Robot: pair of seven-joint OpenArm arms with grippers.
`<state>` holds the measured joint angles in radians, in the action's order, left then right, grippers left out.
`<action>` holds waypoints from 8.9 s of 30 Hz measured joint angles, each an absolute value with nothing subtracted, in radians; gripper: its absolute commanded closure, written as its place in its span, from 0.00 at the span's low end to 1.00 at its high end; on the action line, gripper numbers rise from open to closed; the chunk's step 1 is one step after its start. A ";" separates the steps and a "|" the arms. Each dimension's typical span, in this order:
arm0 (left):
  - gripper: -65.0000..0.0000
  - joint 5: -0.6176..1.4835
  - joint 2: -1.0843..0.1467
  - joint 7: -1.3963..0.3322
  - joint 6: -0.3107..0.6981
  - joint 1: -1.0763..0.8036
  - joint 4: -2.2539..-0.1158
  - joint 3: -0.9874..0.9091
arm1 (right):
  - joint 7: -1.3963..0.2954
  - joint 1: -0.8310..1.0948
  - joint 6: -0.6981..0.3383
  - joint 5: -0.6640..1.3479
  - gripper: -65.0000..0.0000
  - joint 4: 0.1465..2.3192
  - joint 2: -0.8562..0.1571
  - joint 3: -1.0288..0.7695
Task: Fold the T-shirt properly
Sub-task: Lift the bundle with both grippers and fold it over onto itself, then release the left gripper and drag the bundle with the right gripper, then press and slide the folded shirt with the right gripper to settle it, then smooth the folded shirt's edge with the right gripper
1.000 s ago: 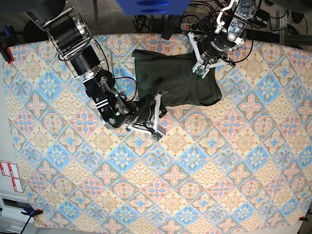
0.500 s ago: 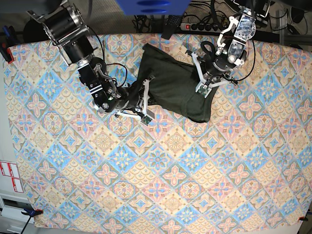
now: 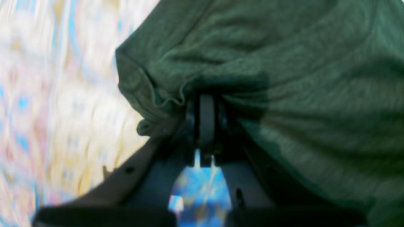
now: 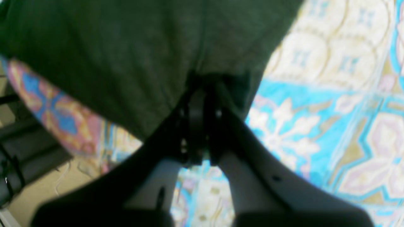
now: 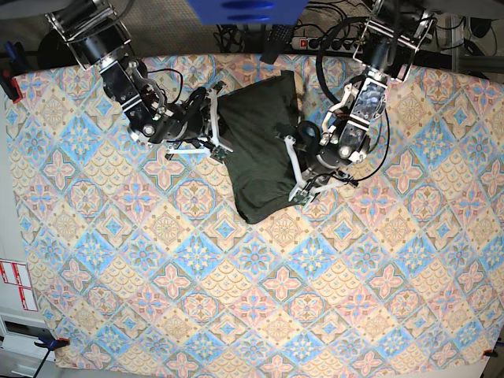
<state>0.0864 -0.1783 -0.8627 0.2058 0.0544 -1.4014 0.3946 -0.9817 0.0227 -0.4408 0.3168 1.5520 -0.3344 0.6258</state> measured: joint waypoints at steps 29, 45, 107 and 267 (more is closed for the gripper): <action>1.00 -0.015 -0.199 -0.819 0.088 -0.101 -1.731 0.059 | -0.997 0.107 -0.451 0.321 0.98 1.819 -0.318 0.621; 1.00 -0.022 -0.111 -0.828 0.082 -0.264 -1.960 -0.052 | -0.969 -0.116 -0.435 0.312 0.98 1.461 -0.093 0.860; 1.00 -0.020 -0.097 -0.826 0.078 -0.308 -1.982 -0.028 | -0.857 0.142 -0.448 0.075 0.98 1.665 -0.321 0.147; 1.00 0.023 -0.097 -0.826 0.090 -0.344 -1.980 0.005 | -0.490 0.346 -0.449 -0.126 0.98 1.519 -0.273 -0.332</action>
